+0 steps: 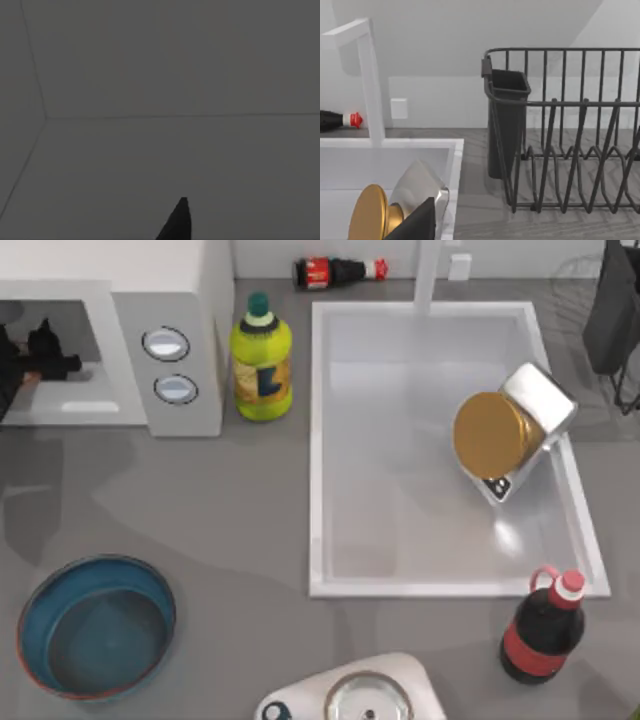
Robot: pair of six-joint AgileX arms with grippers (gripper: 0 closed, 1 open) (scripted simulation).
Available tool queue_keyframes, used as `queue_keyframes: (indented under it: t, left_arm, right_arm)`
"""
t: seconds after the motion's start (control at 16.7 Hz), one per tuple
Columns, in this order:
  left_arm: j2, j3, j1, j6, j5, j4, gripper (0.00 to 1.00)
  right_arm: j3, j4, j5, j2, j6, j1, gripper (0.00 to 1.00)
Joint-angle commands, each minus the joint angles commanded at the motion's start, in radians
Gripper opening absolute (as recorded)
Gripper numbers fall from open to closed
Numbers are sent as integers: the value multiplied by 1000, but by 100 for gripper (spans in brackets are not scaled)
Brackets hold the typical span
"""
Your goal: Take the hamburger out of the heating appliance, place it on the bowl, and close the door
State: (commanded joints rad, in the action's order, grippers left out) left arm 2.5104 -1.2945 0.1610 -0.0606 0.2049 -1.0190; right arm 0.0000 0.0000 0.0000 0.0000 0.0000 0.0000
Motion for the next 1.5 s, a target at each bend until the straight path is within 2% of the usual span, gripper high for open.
queue_keyframes:
  t: [0.36, 0.54, 1.02, 1.5]
  left_arm:
    - [-162, 438, 41, -10, 38, -253, 0]
    - [-216, 564, 55, -13, 51, -337, 0]
    - [-241, 590, 53, -16, 53, -347, 0]
    - [-516, 587, 54, -17, 50, -69, 0]
  right_arm:
    - [0, 0, 0, 0, 0, 0, 100]
    - [0, 0, 0, 0, 0, 0, 100]
    - [0, 0, 0, 0, 0, 0, 100]
    - [0, 0, 0, 0, 0, 0, 100]
